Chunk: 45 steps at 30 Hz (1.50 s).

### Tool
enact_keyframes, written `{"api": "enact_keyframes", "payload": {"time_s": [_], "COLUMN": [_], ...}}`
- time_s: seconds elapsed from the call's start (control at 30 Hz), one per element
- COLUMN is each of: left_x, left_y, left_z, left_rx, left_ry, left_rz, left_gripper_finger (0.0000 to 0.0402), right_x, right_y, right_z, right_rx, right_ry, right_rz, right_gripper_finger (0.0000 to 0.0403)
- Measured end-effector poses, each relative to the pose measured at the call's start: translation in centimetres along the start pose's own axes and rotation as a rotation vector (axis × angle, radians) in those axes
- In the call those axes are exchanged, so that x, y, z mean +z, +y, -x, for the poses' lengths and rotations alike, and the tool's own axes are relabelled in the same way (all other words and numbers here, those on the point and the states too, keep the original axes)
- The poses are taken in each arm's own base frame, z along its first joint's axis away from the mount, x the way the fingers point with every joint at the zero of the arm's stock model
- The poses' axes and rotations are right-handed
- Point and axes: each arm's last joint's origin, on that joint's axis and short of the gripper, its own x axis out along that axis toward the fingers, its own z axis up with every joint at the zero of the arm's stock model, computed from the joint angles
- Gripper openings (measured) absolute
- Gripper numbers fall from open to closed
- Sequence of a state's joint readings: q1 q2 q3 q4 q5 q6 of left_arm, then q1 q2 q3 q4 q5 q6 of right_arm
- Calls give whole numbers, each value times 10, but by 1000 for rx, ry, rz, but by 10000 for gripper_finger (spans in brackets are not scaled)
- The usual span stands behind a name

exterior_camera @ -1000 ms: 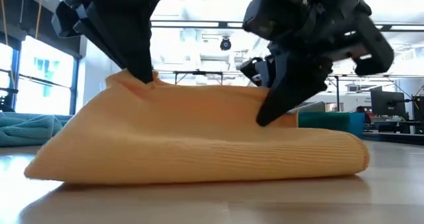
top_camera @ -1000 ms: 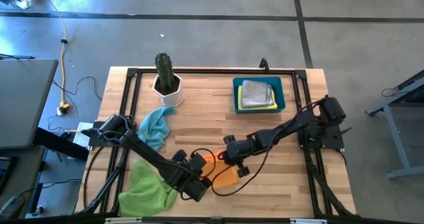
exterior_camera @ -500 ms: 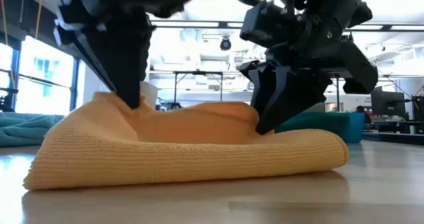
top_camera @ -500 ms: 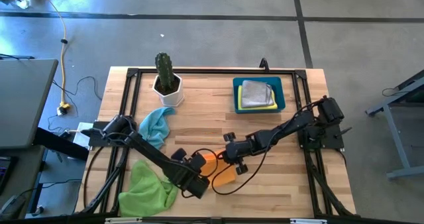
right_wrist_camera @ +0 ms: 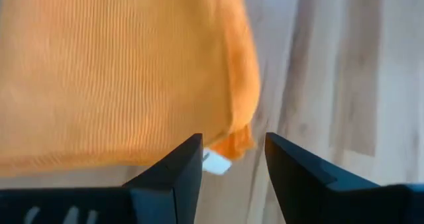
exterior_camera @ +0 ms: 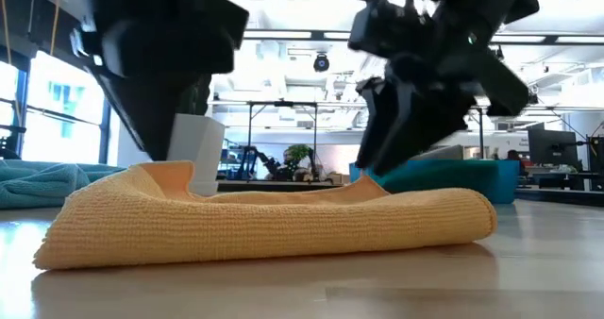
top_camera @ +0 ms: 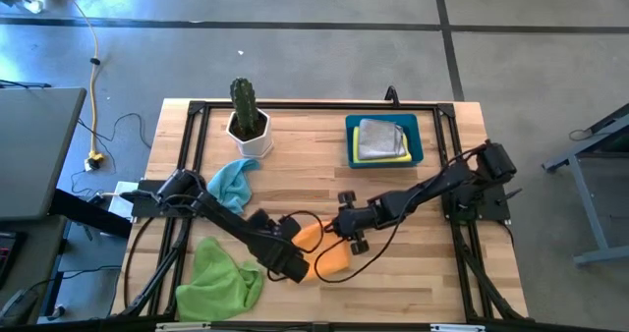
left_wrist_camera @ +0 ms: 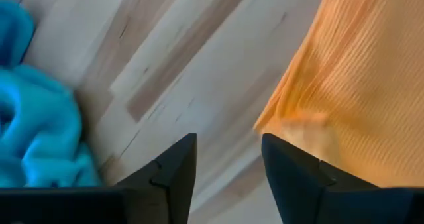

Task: Fold microfiber towels
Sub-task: Fold the orange microfiber cloth, then put the folded orange microfiber cloth into the blue bin

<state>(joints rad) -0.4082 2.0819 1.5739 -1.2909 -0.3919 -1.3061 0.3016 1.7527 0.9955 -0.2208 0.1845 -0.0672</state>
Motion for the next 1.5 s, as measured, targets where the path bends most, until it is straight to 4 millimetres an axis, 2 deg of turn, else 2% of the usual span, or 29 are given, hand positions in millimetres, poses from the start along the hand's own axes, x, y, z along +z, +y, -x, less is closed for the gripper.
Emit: {"api": "enact_keyframes", "payload": {"time_s": [0.17,0.33,0.57,0.83,1.03,1.23,1.37,1.5], "left_x": [0,-3,-20,-42,-58,-69,-72,-72], "left_y": [-5,-22,-35,-38,-39,-40,-40,-39], "left_z": [14,36,49,58,63,67,68,68], "left_rx": [-65,-274,-394,-415,-424,-428,-426,-423], "left_ry": [45,71,106,187,230,251,252,248], "left_rz": [-55,-171,-145,-119,-96,-97,-97,-91], "left_gripper_finger": [153,139,131,130,130,130,130,130], "right_x": [8,6,8,11,5,0,0,-1], "right_y": [-9,-21,-30,-29,-28,-21,-9,4], "right_z": [8,-5,-20,-41,-55,-65,-69,-72], "right_rx": [26,151,252,221,179,280,298,309], "right_ry": [-74,-78,-134,-219,-211,-175,-171,-162], "right_rz": [-182,-293,-335,-277,-223,-268,-244,-199], "right_gripper_finger": [158,158,176,210,213,212,191,133]}}
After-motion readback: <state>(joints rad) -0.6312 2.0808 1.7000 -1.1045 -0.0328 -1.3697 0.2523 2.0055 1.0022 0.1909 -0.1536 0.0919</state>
